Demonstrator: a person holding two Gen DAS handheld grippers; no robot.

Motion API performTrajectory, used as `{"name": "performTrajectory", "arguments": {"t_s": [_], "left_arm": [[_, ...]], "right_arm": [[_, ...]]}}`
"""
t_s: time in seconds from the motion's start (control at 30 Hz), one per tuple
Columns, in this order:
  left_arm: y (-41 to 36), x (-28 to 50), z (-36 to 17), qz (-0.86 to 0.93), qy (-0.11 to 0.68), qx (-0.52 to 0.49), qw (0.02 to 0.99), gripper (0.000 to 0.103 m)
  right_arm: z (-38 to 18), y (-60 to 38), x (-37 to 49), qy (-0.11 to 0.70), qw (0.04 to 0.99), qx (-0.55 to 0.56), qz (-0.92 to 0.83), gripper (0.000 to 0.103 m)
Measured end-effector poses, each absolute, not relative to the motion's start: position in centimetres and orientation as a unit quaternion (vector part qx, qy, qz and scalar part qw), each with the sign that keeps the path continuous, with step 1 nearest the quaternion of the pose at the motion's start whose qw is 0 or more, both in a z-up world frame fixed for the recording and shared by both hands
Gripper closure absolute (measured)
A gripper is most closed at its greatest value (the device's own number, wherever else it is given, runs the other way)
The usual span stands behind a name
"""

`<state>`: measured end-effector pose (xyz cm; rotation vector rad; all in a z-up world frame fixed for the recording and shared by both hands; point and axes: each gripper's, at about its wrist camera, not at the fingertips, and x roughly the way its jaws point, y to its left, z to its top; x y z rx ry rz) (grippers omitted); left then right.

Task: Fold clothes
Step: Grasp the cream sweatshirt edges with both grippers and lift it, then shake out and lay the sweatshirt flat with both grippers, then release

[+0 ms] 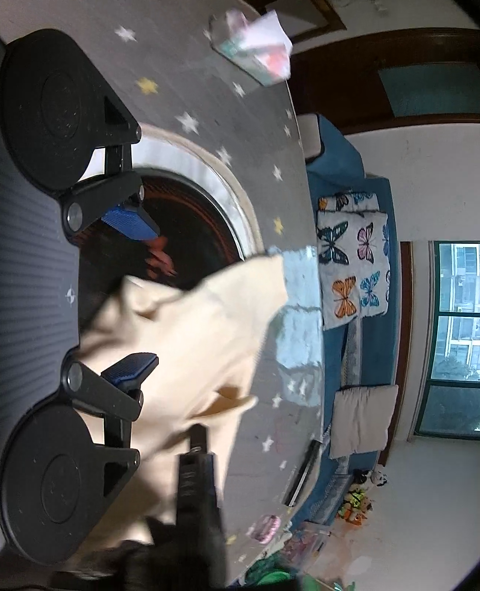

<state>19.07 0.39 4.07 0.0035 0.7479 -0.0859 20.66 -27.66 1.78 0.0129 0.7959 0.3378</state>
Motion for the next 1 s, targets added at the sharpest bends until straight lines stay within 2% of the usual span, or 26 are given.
{"name": "performTrajectory", "arguments": {"t_s": [0.03,0.3,0.47,0.53,0.57,0.6,0.67,0.73,0.83,1.0], "left_arm": [[0.1,20.1,4.1,-0.043,0.368,-0.004,0.929,0.033],[-2.0,23.9,3.8,-0.032,0.381,-0.001,0.924,0.027],[-2.7,24.8,3.3,-0.022,0.39,0.008,0.921,0.027],[-2.9,25.1,3.1,-0.018,0.393,0.012,0.919,0.03],[-3.1,25.3,3.0,-0.016,0.395,0.013,0.918,0.043],[-3.2,25.5,2.9,-0.014,0.397,0.015,0.918,0.05],[-3.5,25.8,2.7,-0.01,0.4,0.019,0.916,0.076],[-3.8,26.1,2.6,-0.007,0.403,0.022,0.915,0.091],[-3.8,26.2,2.5,0.002,0.404,0.025,0.914,0.097],[1.2,22.9,4.3,0.038,0.374,-0.016,0.927,0.098]], "right_arm": [[1.8,-27.9,20.6,0.387,0.906,0.015,0.169,0.094],[3.7,-30.4,18.8,0.365,0.917,0.024,0.161,0.095],[5.1,-33.0,17.4,0.349,0.925,0.036,0.145,0.095],[5.7,-34.2,16.6,0.342,0.929,0.044,0.137,0.096],[5.9,-34.8,16.2,0.339,0.93,0.049,0.134,0.096],[6.2,-35.5,15.7,0.336,0.931,0.054,0.13,0.097],[6.5,-36.5,14.9,0.33,0.934,0.061,0.122,0.097],[6.8,-37.4,14.1,0.325,0.937,0.066,0.113,0.097],[7.0,-39.1,12.7,0.319,0.94,0.073,0.093,0.098],[6.8,-42.3,10.1,0.317,0.942,0.093,0.056,0.098]]}}
